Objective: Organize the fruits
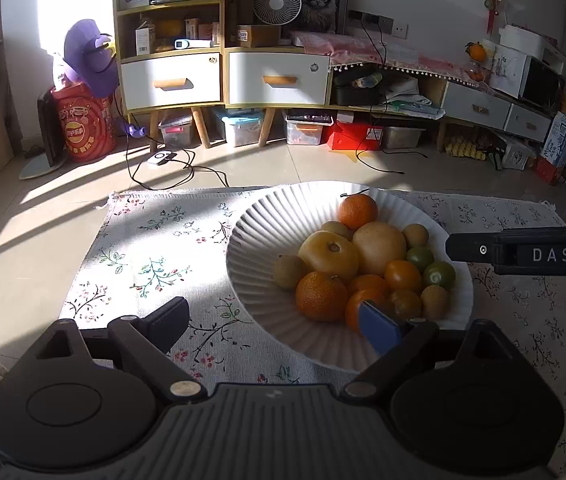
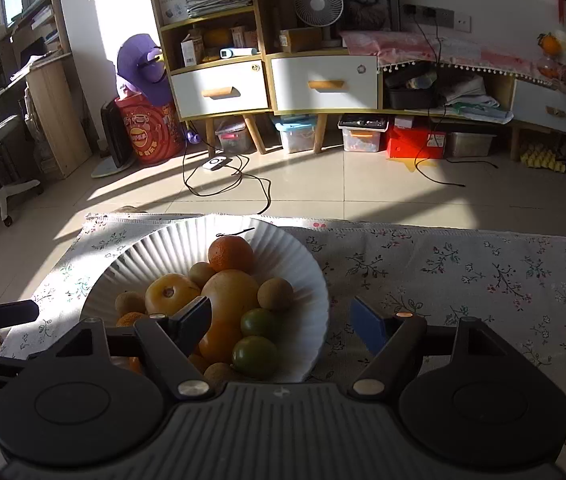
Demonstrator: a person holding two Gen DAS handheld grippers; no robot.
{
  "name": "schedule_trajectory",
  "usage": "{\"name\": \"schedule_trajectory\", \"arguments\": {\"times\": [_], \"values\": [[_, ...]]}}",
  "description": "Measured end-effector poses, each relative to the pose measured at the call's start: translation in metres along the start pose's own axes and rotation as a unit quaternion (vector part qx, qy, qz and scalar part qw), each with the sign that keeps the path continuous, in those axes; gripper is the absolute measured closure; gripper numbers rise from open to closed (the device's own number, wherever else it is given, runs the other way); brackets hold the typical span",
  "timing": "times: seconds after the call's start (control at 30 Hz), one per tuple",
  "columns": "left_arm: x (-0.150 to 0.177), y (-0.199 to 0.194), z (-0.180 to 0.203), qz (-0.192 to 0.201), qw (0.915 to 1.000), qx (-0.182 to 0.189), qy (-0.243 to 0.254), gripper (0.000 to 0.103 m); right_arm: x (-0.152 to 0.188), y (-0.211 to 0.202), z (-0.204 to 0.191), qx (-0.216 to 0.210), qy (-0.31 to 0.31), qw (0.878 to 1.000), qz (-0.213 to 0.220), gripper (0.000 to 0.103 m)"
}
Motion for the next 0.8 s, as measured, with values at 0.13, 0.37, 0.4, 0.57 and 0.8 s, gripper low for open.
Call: {"name": "schedule_trajectory", "arguments": {"times": [0.13,0.37,0.4,0.57,0.8], "values": [[0.011,-0.013,0.002,-0.012,0.9999,-0.008,-0.003,0.014,0.019,-0.016,0.004,-0.004,0.032,0.999,-0.008,0.026],[0.026,-0.037,0.005,-0.042,0.9986,-0.03,-0.011,0.01,0.035,-0.047,0.0,0.023,0.027,0.999,-0.019,0.018],[0.027,-0.039,0.005,-0.046,0.9983,-0.033,-0.014,0.01,0.037,-0.05,-0.001,0.03,0.026,0.999,-0.023,0.018],[0.035,-0.05,0.006,-0.051,0.9972,-0.054,-0.006,0.01,0.048,-0.061,0.0,0.042,0.036,0.998,-0.039,0.012],[0.048,-0.051,0.005,-0.063,0.9954,-0.073,-0.002,0.01,0.068,-0.058,-0.004,0.069,0.004,0.996,-0.05,0.004]]}}
Point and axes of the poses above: each gripper's, at about its wrist camera, not at the fingertips, and y roughly the way its jaws point, z to its right, x to its underside, the point moved 7 cm from there along y, roughly the way its jaws point, and after that the axes turned 4 degrees about -x, right-handed, at the moved point
